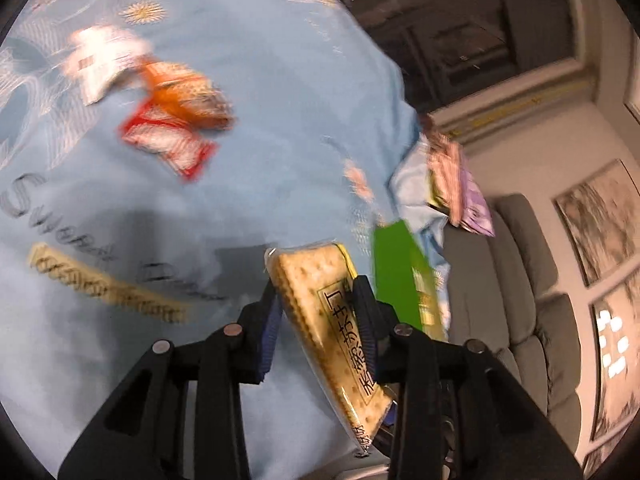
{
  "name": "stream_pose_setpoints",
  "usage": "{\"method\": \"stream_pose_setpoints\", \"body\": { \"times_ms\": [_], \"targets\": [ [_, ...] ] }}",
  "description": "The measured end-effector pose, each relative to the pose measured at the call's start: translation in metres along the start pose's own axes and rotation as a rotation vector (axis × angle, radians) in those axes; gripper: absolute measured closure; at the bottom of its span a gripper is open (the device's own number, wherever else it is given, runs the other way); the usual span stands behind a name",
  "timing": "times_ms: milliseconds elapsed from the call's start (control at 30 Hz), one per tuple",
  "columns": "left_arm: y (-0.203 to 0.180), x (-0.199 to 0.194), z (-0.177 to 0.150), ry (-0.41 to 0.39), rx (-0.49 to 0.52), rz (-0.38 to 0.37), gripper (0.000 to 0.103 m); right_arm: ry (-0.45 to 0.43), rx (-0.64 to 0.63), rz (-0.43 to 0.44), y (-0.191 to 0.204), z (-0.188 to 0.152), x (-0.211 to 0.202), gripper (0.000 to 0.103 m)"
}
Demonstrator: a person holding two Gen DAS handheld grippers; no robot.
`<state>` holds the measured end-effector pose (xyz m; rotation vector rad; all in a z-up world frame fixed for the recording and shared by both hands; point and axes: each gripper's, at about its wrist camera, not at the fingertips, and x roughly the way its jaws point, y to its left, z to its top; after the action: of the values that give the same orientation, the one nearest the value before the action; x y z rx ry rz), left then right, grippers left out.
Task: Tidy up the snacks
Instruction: 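Carry the cracker bar into the green box and open the left gripper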
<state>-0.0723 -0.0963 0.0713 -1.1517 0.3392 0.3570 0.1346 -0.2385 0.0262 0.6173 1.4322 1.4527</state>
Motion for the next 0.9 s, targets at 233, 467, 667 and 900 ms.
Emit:
{"method": "stream_pose_setpoints", "body": {
  "times_ms": [233,467,667,900],
  "targets": [
    [-0.089,0.069,0.004,0.080,0.109,-0.081,0.067,-0.188,-0.118,-0.088,0.034,0.042,-0.081,0.079],
    [-0.155,0.145,-0.003,0.156,0.171,-0.131,0.067,-0.343,-0.131,-0.096,0.024,0.094,-0.160,0.079],
    [-0.203,0.226,-0.019,0.255,0.267,-0.067,0.066,-0.435,-0.067,-0.113,-0.009,0.132,-0.208,0.078],
    [-0.215,0.277,-0.052,0.342,0.437,0.105,0.061,-0.481,0.012,-0.254,-0.033,0.145,-0.233,0.078]
  ]
}}
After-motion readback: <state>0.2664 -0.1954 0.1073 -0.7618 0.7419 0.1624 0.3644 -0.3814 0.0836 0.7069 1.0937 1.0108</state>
